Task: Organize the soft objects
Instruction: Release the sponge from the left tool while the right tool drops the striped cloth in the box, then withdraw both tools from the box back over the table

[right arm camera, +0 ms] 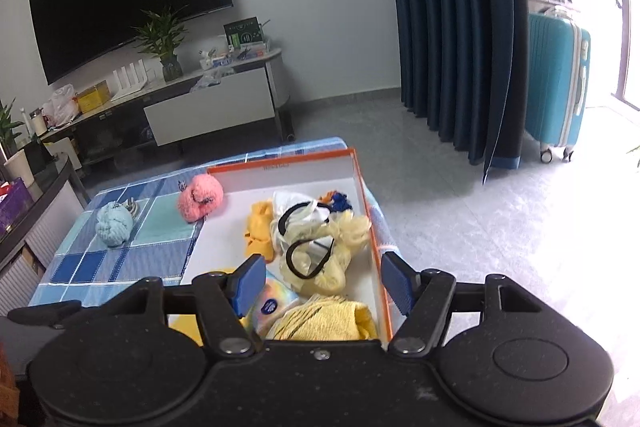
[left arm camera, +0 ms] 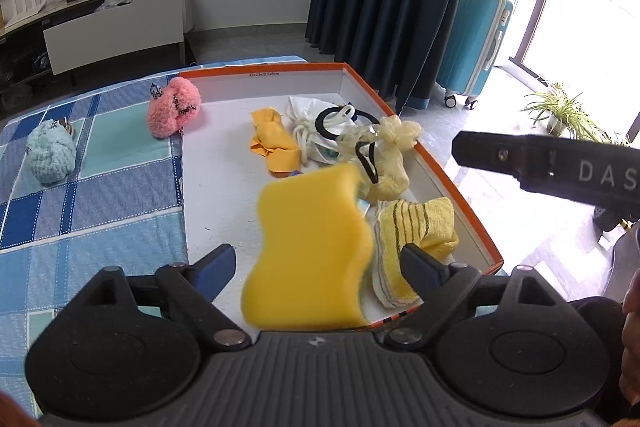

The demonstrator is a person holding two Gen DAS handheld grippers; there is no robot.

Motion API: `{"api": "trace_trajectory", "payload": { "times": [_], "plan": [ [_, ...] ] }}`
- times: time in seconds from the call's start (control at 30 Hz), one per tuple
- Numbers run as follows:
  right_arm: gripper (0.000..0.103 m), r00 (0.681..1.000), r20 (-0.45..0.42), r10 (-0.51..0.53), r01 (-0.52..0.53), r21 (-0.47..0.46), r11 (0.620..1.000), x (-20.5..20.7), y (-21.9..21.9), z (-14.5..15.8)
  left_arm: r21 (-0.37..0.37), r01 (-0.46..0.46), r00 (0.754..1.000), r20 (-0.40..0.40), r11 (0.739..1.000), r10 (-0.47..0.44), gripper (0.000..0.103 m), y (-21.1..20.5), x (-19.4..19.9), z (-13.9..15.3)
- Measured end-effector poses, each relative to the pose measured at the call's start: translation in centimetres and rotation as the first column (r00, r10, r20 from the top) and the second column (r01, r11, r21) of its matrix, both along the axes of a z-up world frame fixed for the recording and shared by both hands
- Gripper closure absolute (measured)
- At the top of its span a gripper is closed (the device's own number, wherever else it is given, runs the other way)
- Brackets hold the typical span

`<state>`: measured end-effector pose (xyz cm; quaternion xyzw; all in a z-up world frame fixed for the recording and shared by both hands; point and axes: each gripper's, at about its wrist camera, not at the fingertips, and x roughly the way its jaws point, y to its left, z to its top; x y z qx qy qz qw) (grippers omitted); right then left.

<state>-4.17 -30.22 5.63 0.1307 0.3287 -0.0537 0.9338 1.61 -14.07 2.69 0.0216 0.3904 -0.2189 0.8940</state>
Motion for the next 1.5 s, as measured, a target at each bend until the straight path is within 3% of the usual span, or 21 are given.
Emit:
{"api": "trace_trajectory", "payload": {
  "times": [0.37,1.0,1.5],
  "plan": [
    [0.026,0.998,0.040,0.050,-0.050,0.003,0.999,0.6,2.4,1.2,-0.003,-0.112,0.993,0.041,0.994,0.112,0.012,3.0,-0.2,1.9],
    [0.026,0.971,0.049,0.234,-0.235,-0.002,0.972,3.5,10.3,1.4,0.011,-0.365,0.930,0.044,0.931,0.364,0.012,12.6,0.2,2.8],
    [0.026,0.945,0.019,0.326,-0.326,-0.003,0.945,6.7,14.9,0.0,0.014,-0.432,0.902,0.034,0.902,0.431,0.012,16.0,1.5,2.5]
  ]
}}
